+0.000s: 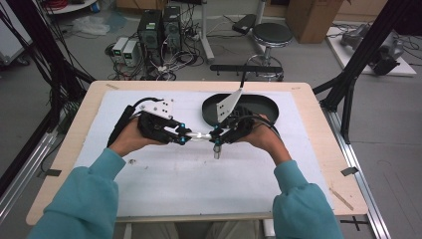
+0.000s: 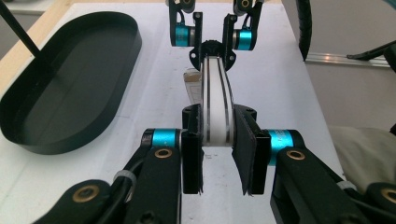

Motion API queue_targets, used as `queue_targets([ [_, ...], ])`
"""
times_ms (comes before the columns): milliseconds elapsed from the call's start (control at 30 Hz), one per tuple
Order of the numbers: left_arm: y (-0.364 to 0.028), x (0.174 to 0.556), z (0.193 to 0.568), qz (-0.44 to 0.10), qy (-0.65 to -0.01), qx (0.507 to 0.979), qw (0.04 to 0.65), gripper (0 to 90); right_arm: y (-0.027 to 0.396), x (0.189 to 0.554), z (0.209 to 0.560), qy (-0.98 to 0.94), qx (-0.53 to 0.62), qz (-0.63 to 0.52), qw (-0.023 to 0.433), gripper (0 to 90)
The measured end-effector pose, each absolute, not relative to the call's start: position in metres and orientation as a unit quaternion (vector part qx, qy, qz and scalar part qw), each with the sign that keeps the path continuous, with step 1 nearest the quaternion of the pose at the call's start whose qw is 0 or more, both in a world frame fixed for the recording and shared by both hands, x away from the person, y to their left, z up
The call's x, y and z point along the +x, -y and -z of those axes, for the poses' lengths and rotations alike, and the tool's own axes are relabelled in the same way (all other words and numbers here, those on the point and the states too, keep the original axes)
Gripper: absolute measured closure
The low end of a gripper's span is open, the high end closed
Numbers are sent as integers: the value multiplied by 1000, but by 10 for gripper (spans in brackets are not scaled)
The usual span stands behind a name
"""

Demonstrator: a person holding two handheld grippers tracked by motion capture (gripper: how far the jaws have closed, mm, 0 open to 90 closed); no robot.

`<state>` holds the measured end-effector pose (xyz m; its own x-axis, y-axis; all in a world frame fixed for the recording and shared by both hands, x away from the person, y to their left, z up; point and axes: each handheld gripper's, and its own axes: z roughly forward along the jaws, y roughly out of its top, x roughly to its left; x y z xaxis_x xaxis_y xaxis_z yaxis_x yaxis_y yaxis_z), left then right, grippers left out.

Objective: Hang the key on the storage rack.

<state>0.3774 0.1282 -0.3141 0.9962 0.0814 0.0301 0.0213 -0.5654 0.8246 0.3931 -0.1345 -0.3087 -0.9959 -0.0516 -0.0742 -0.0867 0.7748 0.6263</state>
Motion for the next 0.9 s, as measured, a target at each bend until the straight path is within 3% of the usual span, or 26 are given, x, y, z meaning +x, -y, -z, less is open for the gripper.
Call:
queue_targets([
  [300,-136,379,318,-23,-48,864,501,703,136,394,307,-937,-25,-347,11,747],
  [433,-144,377,319,-67,-82,843,528,424,139,395,308,-937,-12,-350,12,747],
  [500,-147,375,320,-134,-136,830,524,166,141,396,309,-934,-7,-356,12,747],
  [667,-169,370,322,-165,-170,790,566,16,153,400,309,-925,26,-379,20,747],
  [900,-207,358,329,-207,-195,762,582,17,176,407,315,-897,90,-432,32,747],
])
